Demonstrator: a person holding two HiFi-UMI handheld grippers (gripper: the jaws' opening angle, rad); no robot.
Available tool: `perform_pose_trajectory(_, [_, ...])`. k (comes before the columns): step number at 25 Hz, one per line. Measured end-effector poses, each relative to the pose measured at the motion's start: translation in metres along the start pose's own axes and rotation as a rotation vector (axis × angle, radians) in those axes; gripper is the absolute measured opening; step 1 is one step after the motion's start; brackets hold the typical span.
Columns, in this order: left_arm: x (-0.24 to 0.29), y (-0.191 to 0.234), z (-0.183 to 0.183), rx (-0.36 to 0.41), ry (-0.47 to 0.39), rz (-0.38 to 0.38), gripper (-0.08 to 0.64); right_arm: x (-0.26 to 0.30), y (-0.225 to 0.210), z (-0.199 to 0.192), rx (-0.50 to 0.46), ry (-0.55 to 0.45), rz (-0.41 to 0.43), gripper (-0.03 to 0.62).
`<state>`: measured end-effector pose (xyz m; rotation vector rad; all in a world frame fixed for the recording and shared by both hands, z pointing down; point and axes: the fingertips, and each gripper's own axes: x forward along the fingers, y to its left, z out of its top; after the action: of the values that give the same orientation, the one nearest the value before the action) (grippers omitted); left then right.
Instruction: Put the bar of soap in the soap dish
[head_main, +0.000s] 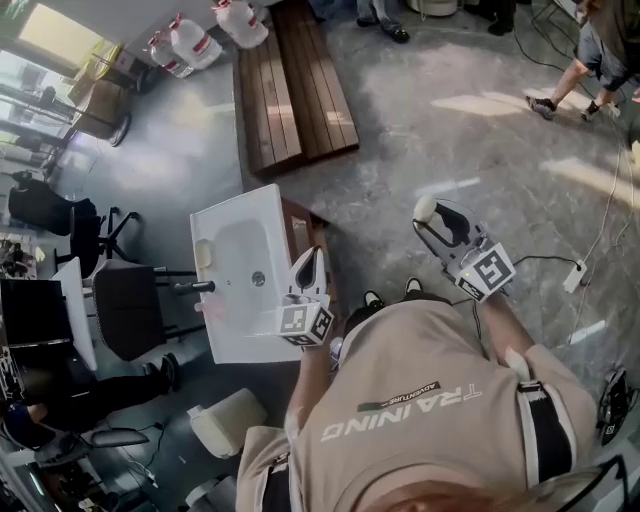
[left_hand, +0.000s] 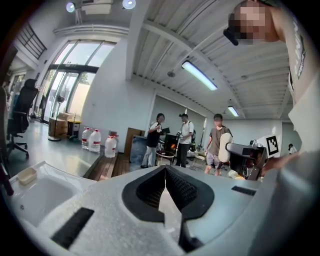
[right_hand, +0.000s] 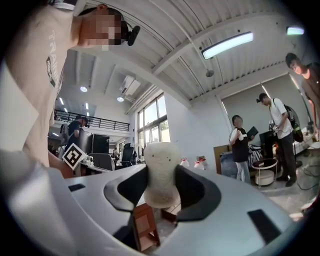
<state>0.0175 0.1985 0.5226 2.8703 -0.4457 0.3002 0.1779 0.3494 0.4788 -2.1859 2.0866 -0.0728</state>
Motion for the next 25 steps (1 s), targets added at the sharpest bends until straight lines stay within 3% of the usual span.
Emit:
perform_pose_trajectory(11, [0.000, 0.005, -0.027, -0.046, 0.052, 0.050, 0.011, 0.016, -0.004, -0.035, 0.046, 0.057, 0.063, 0.166])
perform_pose_trajectory(20, [0.058, 0.072, -0.003, -0.074, 0.002, 0.018, 0.011, 0.094, -0.004, -0.023, 0.029, 0.065, 0.070, 0.167])
perform_pose_trajectory(25, [0.096, 0.091, 0.014, -0.058, -0.014, -0.065, 0.011, 0.140, -0.001, -0.005, -0.004, 0.052, 0.102, 0.166])
